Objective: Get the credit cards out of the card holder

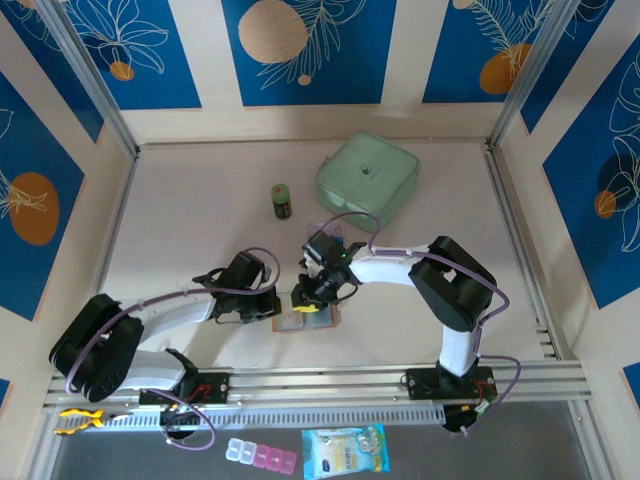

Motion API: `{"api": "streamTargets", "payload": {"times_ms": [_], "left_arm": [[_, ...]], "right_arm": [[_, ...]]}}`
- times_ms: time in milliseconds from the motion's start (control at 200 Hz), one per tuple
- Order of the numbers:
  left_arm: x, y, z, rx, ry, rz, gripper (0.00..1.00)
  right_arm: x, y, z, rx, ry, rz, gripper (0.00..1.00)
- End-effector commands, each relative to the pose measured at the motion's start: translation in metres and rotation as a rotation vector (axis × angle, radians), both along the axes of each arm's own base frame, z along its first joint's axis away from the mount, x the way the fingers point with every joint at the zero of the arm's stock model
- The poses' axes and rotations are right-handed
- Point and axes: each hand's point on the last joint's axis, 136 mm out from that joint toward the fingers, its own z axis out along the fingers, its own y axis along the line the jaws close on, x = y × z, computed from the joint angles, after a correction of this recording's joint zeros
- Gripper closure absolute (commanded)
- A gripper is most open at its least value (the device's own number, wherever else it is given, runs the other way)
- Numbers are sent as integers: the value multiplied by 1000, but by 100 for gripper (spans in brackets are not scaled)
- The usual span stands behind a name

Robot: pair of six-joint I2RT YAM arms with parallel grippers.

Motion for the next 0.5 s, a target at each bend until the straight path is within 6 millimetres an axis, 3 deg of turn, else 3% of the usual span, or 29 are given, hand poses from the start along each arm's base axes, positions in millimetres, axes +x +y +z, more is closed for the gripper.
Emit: {"api": "streamTargets", "payload": {"times_ms": [0, 495], "left_arm": [[-6, 9, -8, 23, 24, 15, 96], [-5, 8, -9, 20, 28, 14, 96]], "right_arm": [[-2, 1, -3, -32, -4, 24, 74], [0, -7, 1, -92, -71, 28, 72]]}}
